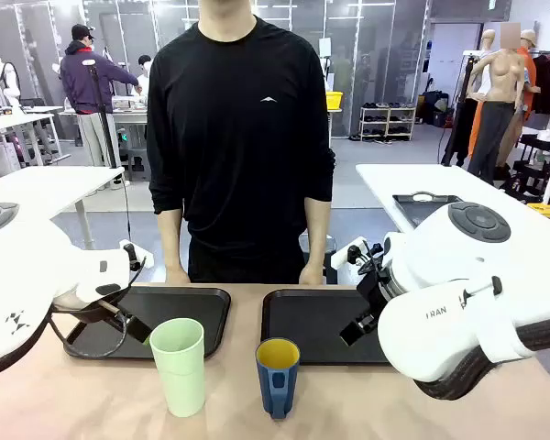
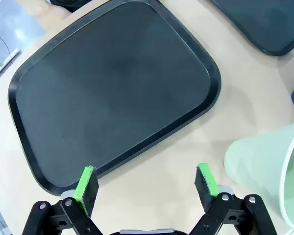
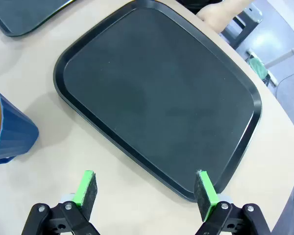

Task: Sort and store the cups by type.
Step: Pick up the Reusable plastic cup.

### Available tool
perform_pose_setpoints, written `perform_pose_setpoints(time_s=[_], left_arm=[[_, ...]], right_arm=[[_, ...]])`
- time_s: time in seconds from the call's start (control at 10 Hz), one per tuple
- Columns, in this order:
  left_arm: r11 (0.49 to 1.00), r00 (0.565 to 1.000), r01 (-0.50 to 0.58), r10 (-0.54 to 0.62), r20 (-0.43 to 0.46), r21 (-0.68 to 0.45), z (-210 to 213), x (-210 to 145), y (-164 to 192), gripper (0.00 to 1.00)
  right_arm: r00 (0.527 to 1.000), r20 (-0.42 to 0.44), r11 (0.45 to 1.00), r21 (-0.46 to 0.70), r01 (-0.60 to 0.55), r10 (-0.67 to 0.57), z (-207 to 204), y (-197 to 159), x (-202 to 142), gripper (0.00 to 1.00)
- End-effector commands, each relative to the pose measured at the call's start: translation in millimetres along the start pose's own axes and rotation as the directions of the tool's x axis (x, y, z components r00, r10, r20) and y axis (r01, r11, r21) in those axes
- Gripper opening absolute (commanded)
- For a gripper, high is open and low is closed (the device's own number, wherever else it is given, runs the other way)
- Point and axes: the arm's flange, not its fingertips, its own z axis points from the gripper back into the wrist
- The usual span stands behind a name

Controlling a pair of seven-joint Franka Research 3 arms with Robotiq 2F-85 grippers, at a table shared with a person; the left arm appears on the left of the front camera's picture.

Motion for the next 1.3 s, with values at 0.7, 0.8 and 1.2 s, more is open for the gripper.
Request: perform_pose_setpoints(time_s=[0.7, 0.8, 1.2], left_arm=[[1.0, 1.0, 0.001, -0.001, 0.0, 0.0, 0.0, 0.1, -0.3, 1.0], [1.0, 1.0, 0.001, -0.001, 0.0, 0.0, 0.0, 0.1, -0.3, 1.0], [1.0, 1.0, 0.001, -0.001, 0.0, 0.0, 0.0, 0.1, -0.3, 1.0]], right_arm=[[1.0, 0.0, 1.0, 0.0, 0.0, 0.0, 0.0, 0.0, 0.0, 1.0], [1.0, 0.0, 1.0, 0.0, 0.0, 0.0, 0.0, 0.0, 0.0, 1.0], [1.0, 0.0, 1.0, 0.0, 0.0, 0.0, 0.0, 0.0, 0.0, 1.0]])
